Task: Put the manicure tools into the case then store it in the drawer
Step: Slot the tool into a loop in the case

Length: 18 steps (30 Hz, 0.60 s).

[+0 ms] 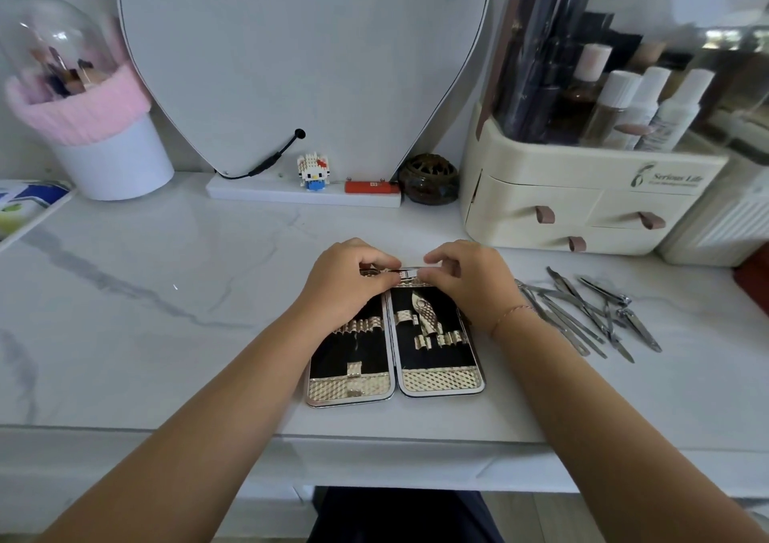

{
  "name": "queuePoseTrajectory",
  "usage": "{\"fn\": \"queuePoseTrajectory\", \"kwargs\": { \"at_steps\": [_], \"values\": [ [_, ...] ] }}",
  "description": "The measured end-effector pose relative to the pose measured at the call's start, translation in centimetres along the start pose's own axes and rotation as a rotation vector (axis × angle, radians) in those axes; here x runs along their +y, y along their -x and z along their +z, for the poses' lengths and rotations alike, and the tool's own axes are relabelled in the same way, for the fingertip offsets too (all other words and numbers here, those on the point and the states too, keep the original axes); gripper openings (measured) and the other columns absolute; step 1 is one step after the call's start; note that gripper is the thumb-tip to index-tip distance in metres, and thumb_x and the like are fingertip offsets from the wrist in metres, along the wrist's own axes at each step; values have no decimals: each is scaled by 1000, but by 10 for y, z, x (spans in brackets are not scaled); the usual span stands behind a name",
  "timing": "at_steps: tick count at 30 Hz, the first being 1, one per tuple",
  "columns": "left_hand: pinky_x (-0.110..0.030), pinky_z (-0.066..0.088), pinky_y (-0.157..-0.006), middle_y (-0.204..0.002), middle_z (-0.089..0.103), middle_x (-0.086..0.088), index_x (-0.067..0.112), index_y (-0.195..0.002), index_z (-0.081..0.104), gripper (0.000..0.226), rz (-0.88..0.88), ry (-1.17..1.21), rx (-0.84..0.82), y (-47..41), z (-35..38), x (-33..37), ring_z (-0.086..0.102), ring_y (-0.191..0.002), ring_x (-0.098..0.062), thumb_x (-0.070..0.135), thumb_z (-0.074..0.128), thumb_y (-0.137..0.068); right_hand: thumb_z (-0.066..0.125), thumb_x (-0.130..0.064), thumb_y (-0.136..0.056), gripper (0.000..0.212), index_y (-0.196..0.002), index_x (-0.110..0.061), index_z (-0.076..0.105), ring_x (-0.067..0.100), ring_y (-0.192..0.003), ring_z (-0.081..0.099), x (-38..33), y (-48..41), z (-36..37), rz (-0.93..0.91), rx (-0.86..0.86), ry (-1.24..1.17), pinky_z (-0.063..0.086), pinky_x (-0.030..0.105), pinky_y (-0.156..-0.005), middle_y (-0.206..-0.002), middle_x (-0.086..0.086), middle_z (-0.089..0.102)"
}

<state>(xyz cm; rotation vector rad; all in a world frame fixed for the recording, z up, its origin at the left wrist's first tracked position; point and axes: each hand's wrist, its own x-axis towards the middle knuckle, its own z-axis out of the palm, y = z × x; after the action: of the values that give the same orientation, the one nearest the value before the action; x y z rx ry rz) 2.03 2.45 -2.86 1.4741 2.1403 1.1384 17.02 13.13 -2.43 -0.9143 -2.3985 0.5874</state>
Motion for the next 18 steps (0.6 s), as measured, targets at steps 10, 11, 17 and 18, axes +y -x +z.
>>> {"fn": "queuePoseTrajectory", "kwargs": {
  "at_steps": [10,11,17,18],
  "values": [
    [-15,40,-74,-96,65,10,29,-98,73,16,5,64,-14,1,-1,1,57,-91,-3,33,62,-87,67,-20,-81,10,-88,-21,73,10,-71,51,62,30,-80,252,-54,269,36,22,-68,-79,-5,62],
    [-16,40,-74,-96,65,10,28,-98,74,17,4,67,-11,1,0,1,58,-91,-3,33,62,-87,66,-19,-80,10,-86,-21,73,8,-68,50,64,32,-79,248,-53,265,36,21,-63,-78,-4,62],
    [-16,41,-74,-96,66,9,25,-99,74,19,-5,77,3,3,-1,1,59,-91,-4,34,62,-87,66,-15,-80,7,-76,-18,71,12,-71,53,70,31,-73,266,-7,231,38,25,-64,-74,-2,64],
    [-16,40,-73,-96,66,9,25,-99,74,20,-8,74,5,3,-1,1,59,-91,-4,35,62,-87,65,-16,-82,7,-77,-17,70,16,-75,55,70,30,-72,267,-19,241,38,26,-67,-76,0,64]
  ]
}}
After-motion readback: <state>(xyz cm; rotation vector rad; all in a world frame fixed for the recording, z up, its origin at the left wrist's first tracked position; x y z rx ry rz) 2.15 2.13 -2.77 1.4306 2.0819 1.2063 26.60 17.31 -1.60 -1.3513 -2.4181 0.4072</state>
